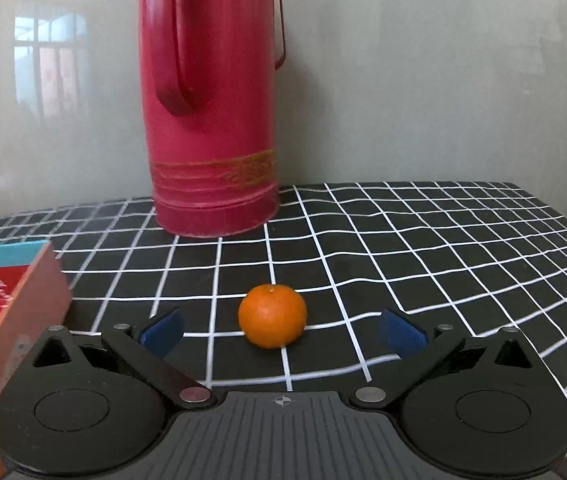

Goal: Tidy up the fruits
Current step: 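Grasp the last orange with the right gripper, then carry the orange with the right gripper into the box and release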

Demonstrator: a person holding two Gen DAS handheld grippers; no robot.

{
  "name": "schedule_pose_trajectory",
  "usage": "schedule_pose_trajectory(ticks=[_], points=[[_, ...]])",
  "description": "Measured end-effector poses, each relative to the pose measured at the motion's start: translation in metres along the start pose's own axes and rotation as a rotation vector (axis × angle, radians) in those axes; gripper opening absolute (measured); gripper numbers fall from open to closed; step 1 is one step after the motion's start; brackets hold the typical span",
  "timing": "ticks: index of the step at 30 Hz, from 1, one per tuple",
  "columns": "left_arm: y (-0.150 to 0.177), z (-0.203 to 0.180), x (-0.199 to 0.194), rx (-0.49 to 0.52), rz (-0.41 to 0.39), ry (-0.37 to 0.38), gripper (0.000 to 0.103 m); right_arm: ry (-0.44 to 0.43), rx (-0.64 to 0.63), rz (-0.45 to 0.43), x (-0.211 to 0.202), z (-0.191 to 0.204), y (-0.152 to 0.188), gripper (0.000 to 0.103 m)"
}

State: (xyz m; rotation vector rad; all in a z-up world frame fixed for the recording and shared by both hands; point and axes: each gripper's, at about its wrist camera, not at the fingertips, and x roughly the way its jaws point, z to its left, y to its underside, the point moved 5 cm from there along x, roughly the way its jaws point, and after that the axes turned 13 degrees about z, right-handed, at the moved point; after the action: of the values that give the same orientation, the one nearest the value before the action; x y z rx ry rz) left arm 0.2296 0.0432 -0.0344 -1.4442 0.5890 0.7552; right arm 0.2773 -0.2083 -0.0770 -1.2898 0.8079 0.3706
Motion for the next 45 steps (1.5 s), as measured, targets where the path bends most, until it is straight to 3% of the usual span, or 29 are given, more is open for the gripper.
schedule_pose_trajectory(ticks=[3, 5, 6, 18, 28, 33, 40, 42, 45], points=[[0.001, 0.001, -0.006, 0.013, -0.021, -0.002, 0.066, -0.002, 0.017, 0.029, 0.015, -0.004, -0.005, 0.102], [0.001, 0.003, -0.009, 0.015, -0.041, -0.019, 0.070, -0.021, 0.017, 0.038, 0.022, -0.004, -0.007, 0.075], [0.000, 0.004, -0.010, 0.012, -0.049, -0.023, 0.071, -0.042, 0.013, 0.049, 0.025, -0.004, -0.007, 0.041], [-0.008, 0.023, -0.020, -0.068, -0.091, -0.037, 0.073, -0.127, 0.001, 0.013, 0.009, -0.001, -0.005, 0.042], [-0.014, 0.077, -0.024, -0.214, -0.088, -0.121, 0.078, -0.446, -0.187, -0.119, -0.080, 0.074, 0.016, 0.042], [-0.005, 0.090, -0.025, -0.205, -0.079, -0.162, 0.079, -0.538, -0.293, -0.087, -0.098, 0.120, 0.037, 0.042], [0.002, 0.103, -0.025, -0.194, -0.066, -0.179, 0.080, -0.529, -0.371, -0.009, -0.088, 0.155, 0.059, 0.042], [0.001, 0.104, -0.025, -0.196, -0.061, -0.168, 0.080, -0.515, -0.388, 0.006, -0.087, 0.158, 0.062, 0.050], [-0.002, 0.101, -0.028, -0.201, -0.062, -0.139, 0.081, -0.493, -0.379, -0.050, -0.093, 0.153, 0.059, 0.071]])
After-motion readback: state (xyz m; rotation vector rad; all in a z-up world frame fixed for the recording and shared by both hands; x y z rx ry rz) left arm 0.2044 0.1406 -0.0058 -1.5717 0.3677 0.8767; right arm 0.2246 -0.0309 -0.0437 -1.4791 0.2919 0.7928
